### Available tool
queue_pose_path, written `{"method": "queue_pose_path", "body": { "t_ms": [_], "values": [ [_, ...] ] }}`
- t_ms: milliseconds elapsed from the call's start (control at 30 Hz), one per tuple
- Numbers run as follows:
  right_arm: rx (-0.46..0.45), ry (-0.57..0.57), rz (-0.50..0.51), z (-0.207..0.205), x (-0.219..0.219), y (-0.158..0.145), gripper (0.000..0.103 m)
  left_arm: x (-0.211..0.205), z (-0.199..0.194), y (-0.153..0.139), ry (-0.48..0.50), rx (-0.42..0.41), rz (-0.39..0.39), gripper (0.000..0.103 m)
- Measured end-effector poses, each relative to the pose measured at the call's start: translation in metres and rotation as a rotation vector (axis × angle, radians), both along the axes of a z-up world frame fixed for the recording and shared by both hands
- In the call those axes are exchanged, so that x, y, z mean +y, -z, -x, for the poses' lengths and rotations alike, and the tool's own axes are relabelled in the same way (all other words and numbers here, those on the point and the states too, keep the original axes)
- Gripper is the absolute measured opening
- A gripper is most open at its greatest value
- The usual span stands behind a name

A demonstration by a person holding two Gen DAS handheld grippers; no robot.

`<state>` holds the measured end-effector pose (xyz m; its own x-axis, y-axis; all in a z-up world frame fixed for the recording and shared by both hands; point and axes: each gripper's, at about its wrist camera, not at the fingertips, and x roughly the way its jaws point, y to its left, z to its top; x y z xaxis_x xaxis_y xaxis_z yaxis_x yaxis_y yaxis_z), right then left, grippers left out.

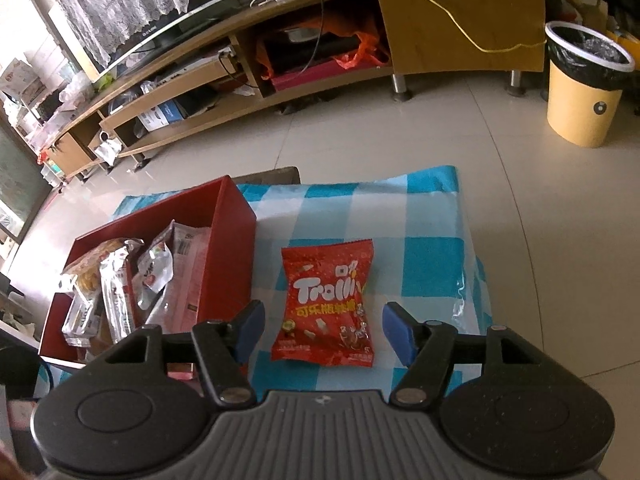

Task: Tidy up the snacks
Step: 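Grasp the blue sausage pack with the left tool while the right tool moves to the red Trolli bag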

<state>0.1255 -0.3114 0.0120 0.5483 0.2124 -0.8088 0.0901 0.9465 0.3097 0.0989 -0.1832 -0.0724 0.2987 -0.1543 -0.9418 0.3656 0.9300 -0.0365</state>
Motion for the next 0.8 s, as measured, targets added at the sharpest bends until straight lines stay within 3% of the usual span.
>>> {"method": "queue_pose_path", "body": {
  "t_ms": [67,167,300,633,700,800],
  "values": [
    [0.007,-0.008,0.005,0.0,0.002,0.002,0.065,-0.004,0.006,-0.001,0.025,-0.037,-0.052,0.09],
    [0.012,-0.014,0.008,0.0,0.004,0.003,0.065,0.003,0.008,-0.008,0.036,-0.034,-0.03,0.075],
    [0.013,-0.006,0.006,-0.002,0.003,0.003,0.065,0.023,0.005,-0.015,0.005,0.018,0.01,0.074],
    [0.035,0.081,-0.041,-0.024,-0.011,0.012,0.066,0.064,0.021,-0.044,-0.02,0.014,0.06,0.074],
    [0.058,0.065,-0.061,-0.032,-0.005,0.018,0.072,0.067,0.021,-0.044,-0.018,0.021,0.068,0.074],
    [0.087,0.031,-0.017,-0.042,0.014,0.028,0.072,0.074,0.018,-0.041,-0.025,0.04,0.077,0.074]
  ]
}}
